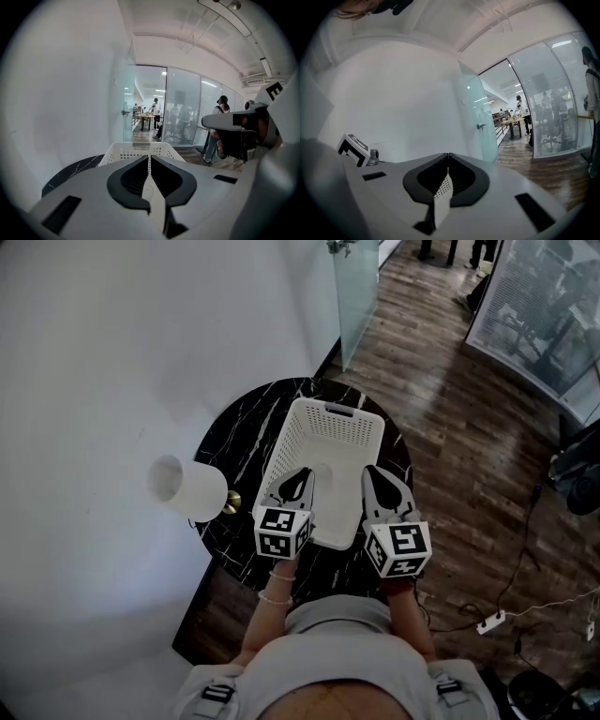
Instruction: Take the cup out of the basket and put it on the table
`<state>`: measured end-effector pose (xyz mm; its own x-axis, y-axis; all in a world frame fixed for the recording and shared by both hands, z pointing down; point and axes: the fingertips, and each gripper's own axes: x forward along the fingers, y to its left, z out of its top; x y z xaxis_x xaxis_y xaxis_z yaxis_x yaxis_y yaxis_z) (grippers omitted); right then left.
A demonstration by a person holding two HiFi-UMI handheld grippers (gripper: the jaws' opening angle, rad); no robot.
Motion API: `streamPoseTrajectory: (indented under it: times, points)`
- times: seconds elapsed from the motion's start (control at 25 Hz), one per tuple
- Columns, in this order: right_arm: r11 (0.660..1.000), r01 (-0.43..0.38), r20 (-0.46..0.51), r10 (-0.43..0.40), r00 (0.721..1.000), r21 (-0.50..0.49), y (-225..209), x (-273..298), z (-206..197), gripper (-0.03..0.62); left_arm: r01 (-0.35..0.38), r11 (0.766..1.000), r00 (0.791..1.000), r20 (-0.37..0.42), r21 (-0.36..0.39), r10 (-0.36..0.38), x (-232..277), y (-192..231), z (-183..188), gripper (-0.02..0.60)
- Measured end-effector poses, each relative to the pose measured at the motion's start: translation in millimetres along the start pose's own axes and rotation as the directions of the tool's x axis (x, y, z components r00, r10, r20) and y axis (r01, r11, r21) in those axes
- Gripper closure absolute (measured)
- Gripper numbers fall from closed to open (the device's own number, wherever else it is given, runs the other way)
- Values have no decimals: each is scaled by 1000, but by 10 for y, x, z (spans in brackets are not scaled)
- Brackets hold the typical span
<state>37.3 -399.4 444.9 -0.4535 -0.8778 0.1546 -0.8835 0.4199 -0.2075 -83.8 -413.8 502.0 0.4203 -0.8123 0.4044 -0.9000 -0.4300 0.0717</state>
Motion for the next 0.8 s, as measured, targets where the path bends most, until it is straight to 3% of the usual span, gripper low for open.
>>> streamPoseTrajectory:
  times: [0.12,0.24,0.36,0.8]
  points:
    - [1000,4,-3,-4,1000,7,-60,69,8,583,6,1000,999,-51,14,-5,185,69,-70,575]
    - [1000,7,-7,-7,1000,15,-110,132,6,583,19,1000,994,-107,21,-17,367,117,-163,527]
    - [1000,8,-13,-8,1000,19,-140,192,-10,583,31,999,987,-156,24,-27,503,161,-273,518]
    - [999,2,-48,-1,999,39,-248,373,-61,583,62,995,936,-349,75,-32,980,312,-806,483]
